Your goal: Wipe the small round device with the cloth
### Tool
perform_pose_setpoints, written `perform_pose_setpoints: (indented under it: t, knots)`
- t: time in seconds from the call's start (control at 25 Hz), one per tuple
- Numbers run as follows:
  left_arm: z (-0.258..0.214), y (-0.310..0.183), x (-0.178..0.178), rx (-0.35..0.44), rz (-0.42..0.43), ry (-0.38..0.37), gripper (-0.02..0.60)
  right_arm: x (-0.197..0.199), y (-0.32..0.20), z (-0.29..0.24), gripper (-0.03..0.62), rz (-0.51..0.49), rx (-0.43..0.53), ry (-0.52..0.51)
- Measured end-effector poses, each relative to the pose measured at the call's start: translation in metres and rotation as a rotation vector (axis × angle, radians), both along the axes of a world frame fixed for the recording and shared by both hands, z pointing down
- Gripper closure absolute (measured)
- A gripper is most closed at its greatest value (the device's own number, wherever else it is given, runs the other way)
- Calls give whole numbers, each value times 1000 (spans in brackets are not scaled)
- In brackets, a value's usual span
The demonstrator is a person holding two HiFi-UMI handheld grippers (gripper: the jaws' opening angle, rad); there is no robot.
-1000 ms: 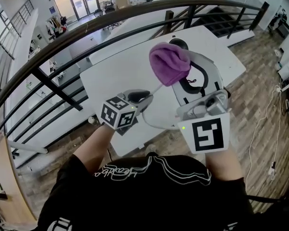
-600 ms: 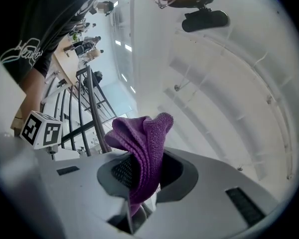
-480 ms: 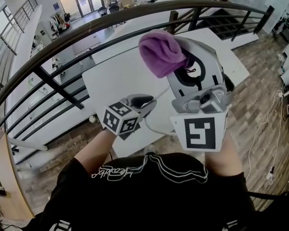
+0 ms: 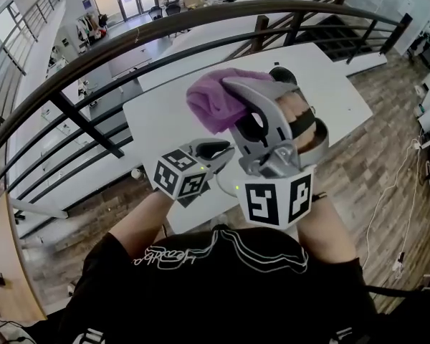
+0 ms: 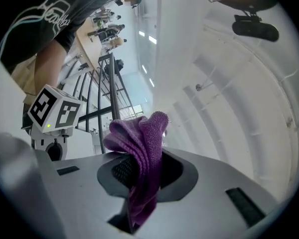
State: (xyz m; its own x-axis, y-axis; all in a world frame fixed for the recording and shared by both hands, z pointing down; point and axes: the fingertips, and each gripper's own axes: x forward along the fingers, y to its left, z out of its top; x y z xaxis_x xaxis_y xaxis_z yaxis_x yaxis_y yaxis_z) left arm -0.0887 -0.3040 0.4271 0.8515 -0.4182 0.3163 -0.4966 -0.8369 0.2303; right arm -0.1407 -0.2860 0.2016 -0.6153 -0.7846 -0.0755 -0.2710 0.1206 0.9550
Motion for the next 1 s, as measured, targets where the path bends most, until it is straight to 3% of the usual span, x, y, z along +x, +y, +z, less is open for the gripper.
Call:
perform_pose_setpoints:
  t: [0.28,0.84,1.0]
  knots:
    - [1,-2,-1,-6,-10,14,508,-3,6,33,536,-3,-58,30]
    - [2,1,-2,-7,-30,22,511,25,15,76,536,-22,-305,-81]
    - [3,1,-1,-20,-23,27,509,42,25,68,536,-2,-292,-94]
